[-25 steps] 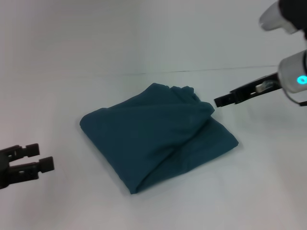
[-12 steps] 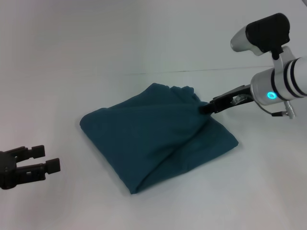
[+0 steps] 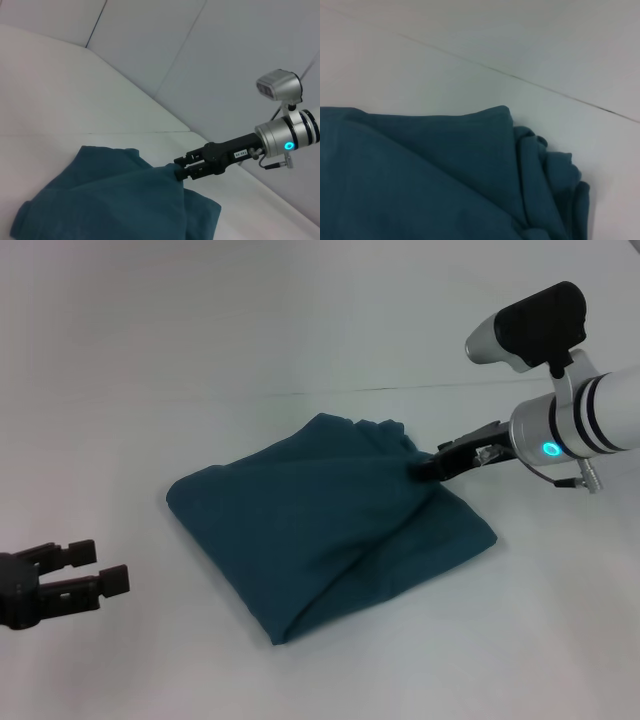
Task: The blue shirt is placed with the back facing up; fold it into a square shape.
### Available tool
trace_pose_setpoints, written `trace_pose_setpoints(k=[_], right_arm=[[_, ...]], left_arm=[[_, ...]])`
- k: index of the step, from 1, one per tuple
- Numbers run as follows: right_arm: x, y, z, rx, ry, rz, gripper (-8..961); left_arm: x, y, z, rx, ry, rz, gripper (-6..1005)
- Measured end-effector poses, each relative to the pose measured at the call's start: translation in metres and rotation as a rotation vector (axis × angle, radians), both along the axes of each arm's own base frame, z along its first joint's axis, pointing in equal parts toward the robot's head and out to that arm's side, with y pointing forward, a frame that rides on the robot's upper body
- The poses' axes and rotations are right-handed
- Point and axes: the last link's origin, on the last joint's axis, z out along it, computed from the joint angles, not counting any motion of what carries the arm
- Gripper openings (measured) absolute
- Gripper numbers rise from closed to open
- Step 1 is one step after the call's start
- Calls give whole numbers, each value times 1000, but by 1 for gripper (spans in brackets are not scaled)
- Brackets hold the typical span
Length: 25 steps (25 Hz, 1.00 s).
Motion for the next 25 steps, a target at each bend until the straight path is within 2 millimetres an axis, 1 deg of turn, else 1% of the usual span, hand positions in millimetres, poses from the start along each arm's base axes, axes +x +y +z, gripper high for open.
trace_pose_setpoints(k=[2, 10, 15, 18, 20, 22, 25], right_arm=[[-1, 0, -2, -4, 6, 17, 590], [-5, -2, -9, -52, 17, 41, 509], [-6, -2, -8, -66, 19, 39, 281], [-9, -3, -5, -74, 29, 38, 219], [-16, -2, 0, -76, 44, 43, 178], [-24, -3, 7, -72, 64, 43, 137], [-36, -5, 23, -53, 100, 35, 76]], left_arm=[[0, 1, 0, 1, 0, 0, 934], [0, 5, -1, -4, 21, 4, 934], [1, 7, 0, 0, 30, 3, 934], [1, 10, 0, 8, 36, 4, 934], [2, 11, 0, 5, 41, -1, 934], [3, 12, -2, -4, 50, -8, 934], [4, 13, -4, -16, 65, -12, 934]])
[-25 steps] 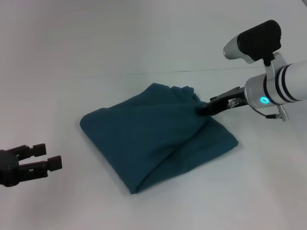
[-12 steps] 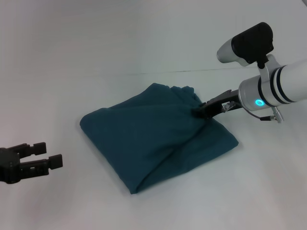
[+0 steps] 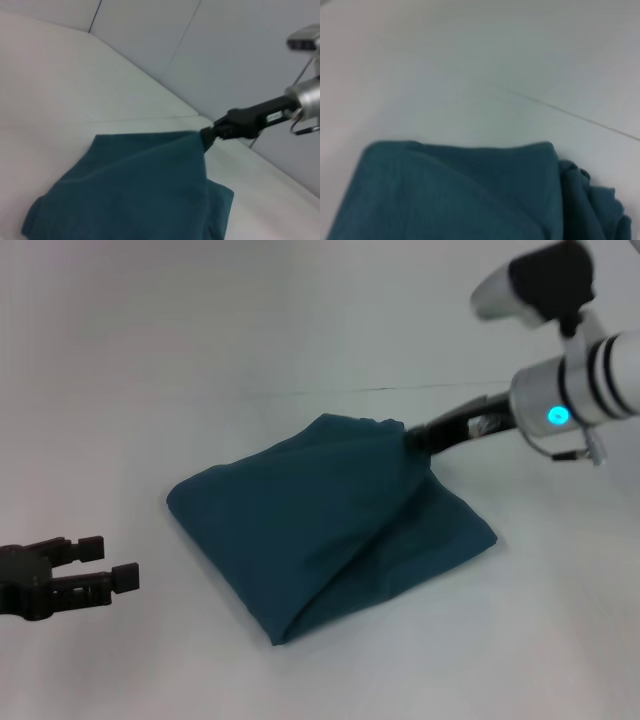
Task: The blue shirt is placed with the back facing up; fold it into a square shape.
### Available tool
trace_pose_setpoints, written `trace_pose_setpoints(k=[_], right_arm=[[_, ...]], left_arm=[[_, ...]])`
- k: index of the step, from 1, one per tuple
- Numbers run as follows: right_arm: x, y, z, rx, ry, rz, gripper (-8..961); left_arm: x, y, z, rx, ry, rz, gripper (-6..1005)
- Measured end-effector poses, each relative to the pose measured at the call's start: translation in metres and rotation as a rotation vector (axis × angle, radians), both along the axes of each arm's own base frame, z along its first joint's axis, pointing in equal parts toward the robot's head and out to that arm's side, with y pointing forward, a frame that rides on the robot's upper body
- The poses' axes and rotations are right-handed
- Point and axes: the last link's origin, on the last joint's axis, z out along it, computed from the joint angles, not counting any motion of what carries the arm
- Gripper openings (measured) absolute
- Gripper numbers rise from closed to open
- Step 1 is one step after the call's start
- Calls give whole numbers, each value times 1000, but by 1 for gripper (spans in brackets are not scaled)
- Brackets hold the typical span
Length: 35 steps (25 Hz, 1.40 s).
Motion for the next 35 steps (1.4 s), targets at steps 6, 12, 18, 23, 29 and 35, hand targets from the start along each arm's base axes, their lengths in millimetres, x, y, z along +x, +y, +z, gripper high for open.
trace_pose_setpoints(k=[6, 12, 18, 23, 29, 35], right_arm=[[-10, -13, 22, -9, 53, -68, 16], [-2, -26, 25, -56, 45, -142, 16], [12, -41, 19, -122, 18, -208, 16], [24, -50, 21, -149, 17, -245, 17], [37, -63, 19, -210, -1, -282, 17], [48, -74, 17, -254, -37, -319, 16]], left_arm=[[-2, 3, -1, 2, 22, 8, 934], [-3, 4, -2, 9, 35, 6, 934], [-5, 4, -3, 6, 48, 13, 933], [-6, 3, -6, -2, 51, 19, 933], [-6, 5, -10, -6, 58, 25, 933], [-6, 6, -13, -7, 62, 30, 933]])
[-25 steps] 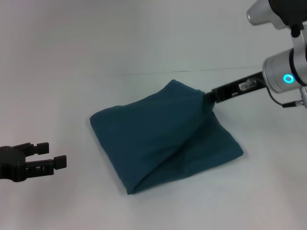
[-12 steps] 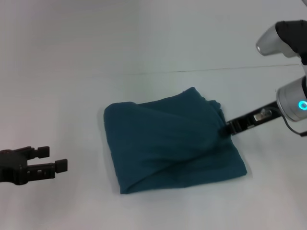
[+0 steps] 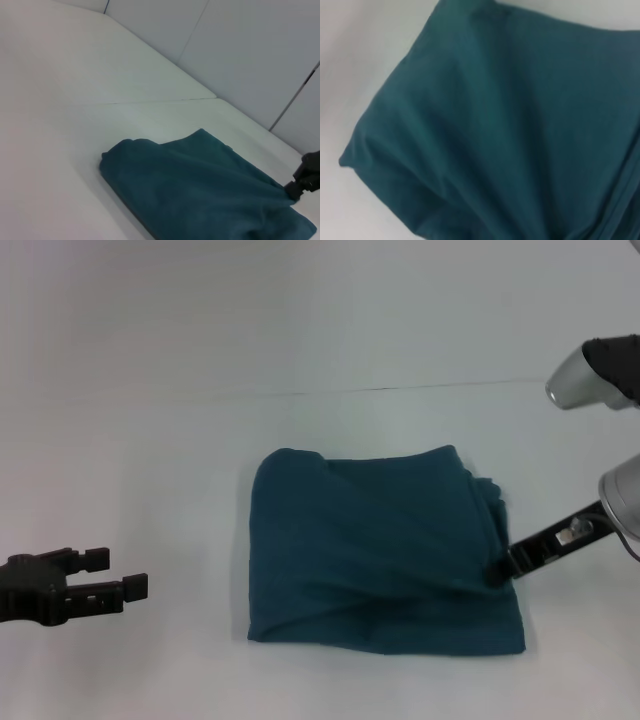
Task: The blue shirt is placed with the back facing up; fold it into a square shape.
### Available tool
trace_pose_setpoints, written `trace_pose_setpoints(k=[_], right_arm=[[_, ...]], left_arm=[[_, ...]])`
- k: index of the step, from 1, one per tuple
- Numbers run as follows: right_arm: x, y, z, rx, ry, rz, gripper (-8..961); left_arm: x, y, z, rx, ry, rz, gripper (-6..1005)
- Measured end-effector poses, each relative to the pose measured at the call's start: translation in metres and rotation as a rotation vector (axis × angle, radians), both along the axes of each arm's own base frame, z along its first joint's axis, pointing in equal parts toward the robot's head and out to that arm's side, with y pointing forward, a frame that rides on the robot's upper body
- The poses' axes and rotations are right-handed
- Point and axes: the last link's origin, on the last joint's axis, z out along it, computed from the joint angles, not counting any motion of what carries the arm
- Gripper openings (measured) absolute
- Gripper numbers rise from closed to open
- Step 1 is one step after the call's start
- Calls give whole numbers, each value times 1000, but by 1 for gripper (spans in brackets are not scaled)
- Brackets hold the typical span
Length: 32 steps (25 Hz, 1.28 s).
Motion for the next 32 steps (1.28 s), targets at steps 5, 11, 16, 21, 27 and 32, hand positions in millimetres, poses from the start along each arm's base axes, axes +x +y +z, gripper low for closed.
trace_pose_setpoints(k=[5, 11, 16, 21, 27, 32], right_arm=[[4, -7, -1, -36, 4, 0, 16], [6, -13, -2, -68, 7, 19, 17], [13, -16, 9, -69, 28, 8, 80], [18, -16, 43, -12, 134, 42, 188], [8, -9, 70, 98, 281, 165, 340], [-2, -6, 59, 82, 321, 316, 558]], left_arm=[[0, 1, 1, 1, 3, 0, 933], [-1, 0, 1, 1, 1, 3, 933], [-2, -1, 2, 3, 2, 8, 933], [-5, -1, 4, 1, 20, 16, 933], [-2, 6, 12, 21, 33, 2, 933], [2, 10, 18, 21, 26, -13, 933]])
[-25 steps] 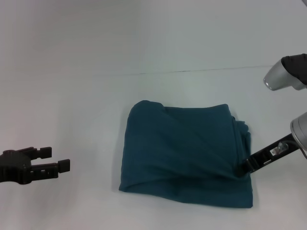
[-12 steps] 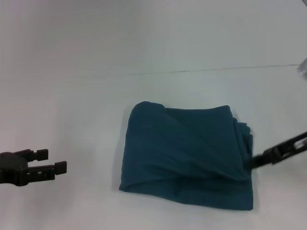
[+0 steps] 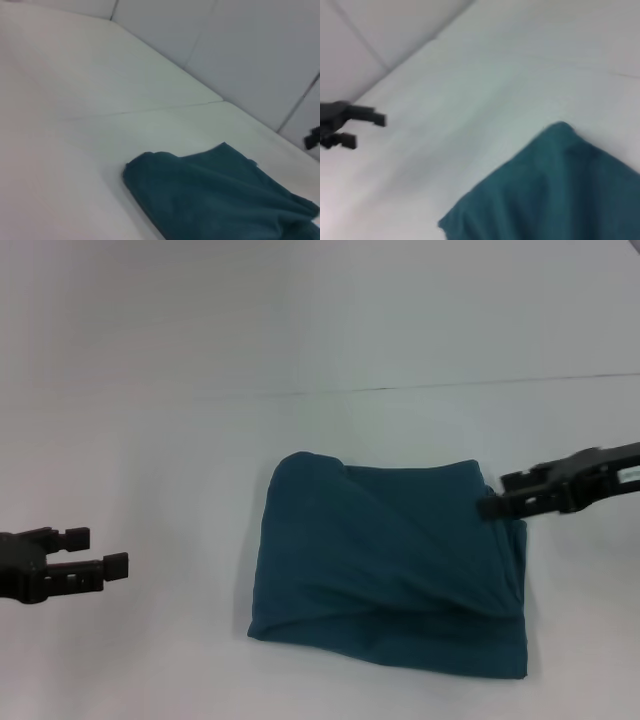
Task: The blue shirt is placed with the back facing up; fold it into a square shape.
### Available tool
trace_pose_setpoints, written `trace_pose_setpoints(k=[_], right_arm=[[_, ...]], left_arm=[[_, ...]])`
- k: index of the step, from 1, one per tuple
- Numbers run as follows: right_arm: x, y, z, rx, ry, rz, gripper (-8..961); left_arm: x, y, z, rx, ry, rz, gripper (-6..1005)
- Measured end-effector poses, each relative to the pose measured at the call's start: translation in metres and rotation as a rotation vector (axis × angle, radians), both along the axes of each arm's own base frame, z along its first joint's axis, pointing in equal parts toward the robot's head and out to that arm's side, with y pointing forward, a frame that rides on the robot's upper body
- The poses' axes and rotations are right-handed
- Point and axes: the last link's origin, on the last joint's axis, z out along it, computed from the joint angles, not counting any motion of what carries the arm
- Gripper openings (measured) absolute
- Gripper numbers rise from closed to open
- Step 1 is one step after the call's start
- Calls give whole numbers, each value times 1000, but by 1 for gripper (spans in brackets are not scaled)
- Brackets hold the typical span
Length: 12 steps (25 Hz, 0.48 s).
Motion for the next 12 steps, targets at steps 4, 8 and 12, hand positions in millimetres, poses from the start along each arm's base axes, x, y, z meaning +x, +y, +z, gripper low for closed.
trace_pose_setpoints(k=[4, 8, 12], right_arm=[[-10, -3, -22, -87, 3, 105, 748], [-23, -13, -39, -209, 17, 205, 876], [-31, -21, -51, -265, 30, 279, 940]], left_arm=[[4, -8, 5, -52, -12, -47, 933], [6, -25, 16, -111, -57, -96, 933], [2, -42, 27, -109, -103, -111, 933]])
